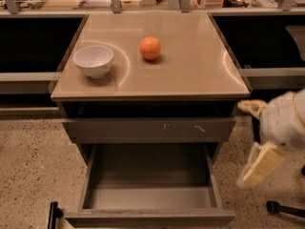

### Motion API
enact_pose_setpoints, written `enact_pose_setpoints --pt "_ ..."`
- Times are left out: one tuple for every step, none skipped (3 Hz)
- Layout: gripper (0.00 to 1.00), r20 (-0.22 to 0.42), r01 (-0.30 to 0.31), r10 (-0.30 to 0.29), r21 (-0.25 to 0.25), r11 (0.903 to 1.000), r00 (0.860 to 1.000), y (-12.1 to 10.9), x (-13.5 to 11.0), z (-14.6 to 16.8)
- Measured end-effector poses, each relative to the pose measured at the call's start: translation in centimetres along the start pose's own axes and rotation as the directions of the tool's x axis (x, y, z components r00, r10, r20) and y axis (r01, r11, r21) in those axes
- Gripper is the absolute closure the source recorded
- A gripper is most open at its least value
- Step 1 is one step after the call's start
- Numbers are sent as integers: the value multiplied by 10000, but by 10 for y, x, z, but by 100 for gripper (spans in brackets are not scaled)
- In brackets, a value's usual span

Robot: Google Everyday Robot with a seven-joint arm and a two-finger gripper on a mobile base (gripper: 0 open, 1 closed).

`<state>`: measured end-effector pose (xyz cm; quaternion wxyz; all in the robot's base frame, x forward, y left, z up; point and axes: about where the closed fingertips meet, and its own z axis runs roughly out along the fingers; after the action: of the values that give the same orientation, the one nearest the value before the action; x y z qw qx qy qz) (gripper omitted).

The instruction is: Close middle drawer

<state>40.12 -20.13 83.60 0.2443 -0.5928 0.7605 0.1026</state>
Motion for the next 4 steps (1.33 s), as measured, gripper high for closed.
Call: enact_pose_setpoints --pt "0 615 -557 548 128 9984 9966 15 25 18" --pt "0 609 -548 538 138 9984 9967 15 25 17" --pt "0 874 -1056 1017 418 9935 9910 28 40 27" --pt "0 1781 -2139 2013 539 9754 9632 50 78 62"
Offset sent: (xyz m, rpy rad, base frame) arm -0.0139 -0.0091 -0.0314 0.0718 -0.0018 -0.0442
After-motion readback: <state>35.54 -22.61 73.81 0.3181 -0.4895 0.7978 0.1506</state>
